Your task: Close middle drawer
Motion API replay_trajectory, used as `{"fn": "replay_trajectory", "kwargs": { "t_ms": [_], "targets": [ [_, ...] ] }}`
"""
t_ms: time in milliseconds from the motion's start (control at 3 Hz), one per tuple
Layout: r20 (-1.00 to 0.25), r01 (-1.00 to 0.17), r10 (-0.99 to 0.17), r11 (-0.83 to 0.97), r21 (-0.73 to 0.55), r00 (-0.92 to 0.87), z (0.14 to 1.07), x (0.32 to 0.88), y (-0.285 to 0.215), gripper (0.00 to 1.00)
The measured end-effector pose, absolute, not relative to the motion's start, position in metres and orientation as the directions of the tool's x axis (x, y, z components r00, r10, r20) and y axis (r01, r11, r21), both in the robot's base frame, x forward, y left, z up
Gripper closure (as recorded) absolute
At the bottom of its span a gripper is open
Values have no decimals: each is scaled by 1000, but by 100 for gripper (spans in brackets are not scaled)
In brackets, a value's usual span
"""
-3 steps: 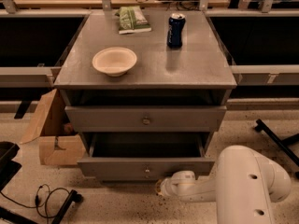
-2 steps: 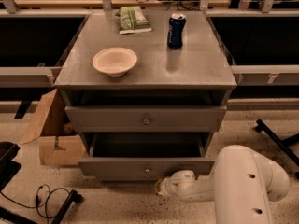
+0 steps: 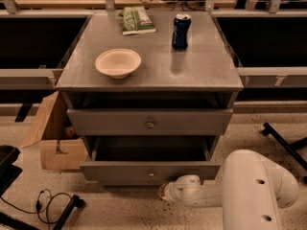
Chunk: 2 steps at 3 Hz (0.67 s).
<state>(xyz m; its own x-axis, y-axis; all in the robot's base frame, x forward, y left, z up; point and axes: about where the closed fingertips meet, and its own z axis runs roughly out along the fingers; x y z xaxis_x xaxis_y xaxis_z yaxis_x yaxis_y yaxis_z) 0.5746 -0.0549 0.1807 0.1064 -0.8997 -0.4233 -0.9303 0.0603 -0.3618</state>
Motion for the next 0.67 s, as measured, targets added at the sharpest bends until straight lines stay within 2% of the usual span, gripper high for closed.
{"fn": "replay_trajectory", "kwargs": {
  "t_ms": [333,667],
  "targets": [
    [-423,-930,-900,60,-362,106,181,575,-55,59],
    [-410,-938,-911,105,-329,42,180,529,-67,66]
  ]
}}
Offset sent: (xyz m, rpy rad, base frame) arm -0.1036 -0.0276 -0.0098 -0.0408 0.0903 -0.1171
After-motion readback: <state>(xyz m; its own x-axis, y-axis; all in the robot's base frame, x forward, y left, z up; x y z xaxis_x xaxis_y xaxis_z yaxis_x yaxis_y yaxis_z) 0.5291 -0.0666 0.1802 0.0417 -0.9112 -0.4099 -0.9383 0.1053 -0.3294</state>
